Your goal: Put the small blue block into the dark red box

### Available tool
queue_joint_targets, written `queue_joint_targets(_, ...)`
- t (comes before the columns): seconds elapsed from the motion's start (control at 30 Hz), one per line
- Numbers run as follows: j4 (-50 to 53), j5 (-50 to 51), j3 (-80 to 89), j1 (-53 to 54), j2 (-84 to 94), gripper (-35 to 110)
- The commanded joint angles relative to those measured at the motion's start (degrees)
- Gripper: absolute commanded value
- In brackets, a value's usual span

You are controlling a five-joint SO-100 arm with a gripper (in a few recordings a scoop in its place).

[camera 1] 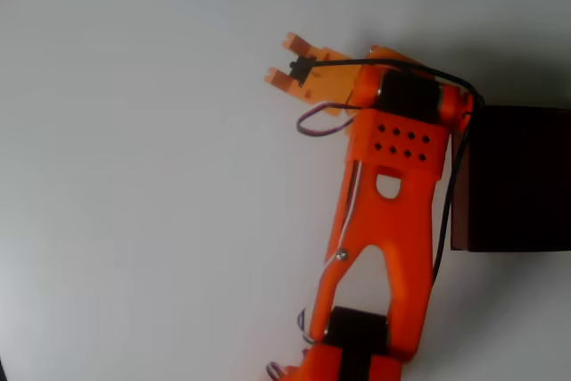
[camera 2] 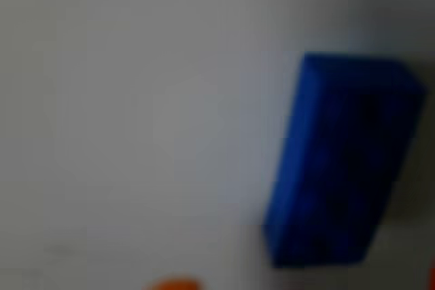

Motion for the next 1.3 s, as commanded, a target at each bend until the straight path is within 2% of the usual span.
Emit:
queue_joint_targets(0.0,-0.2,0.2,-2.5,0.3,0.4,17)
queue_joint_targets(1.1,-1.7,-0.9,-7.6,2.5,-9.3,16)
queue_joint_targets(1.27,-2.0,-1.7,-7.6,2.7,-10.0,0)
